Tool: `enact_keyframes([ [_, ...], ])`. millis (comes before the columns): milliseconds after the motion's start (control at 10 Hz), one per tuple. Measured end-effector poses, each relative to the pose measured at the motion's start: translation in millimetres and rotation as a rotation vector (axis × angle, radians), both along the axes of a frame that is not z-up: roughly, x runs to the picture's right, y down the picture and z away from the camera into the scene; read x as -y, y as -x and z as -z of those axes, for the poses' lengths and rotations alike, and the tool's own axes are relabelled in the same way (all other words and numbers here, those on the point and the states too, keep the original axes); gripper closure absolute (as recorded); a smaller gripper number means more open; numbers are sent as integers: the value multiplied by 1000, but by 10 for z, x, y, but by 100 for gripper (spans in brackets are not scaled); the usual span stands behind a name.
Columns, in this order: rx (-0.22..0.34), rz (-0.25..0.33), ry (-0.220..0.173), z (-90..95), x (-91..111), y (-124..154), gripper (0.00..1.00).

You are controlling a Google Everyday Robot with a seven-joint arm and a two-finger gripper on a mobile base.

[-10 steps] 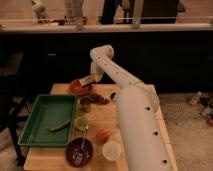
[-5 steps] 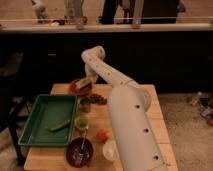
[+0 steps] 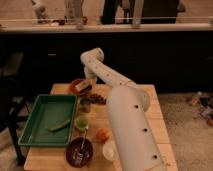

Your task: Wipe red bowl with eraser

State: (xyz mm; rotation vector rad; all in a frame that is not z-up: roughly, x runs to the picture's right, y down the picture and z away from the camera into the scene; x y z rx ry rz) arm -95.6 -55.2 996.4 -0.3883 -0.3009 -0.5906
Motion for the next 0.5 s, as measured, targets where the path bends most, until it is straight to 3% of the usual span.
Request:
enact_keyframes([
  [500,15,13,32,-119,-56,27,100],
])
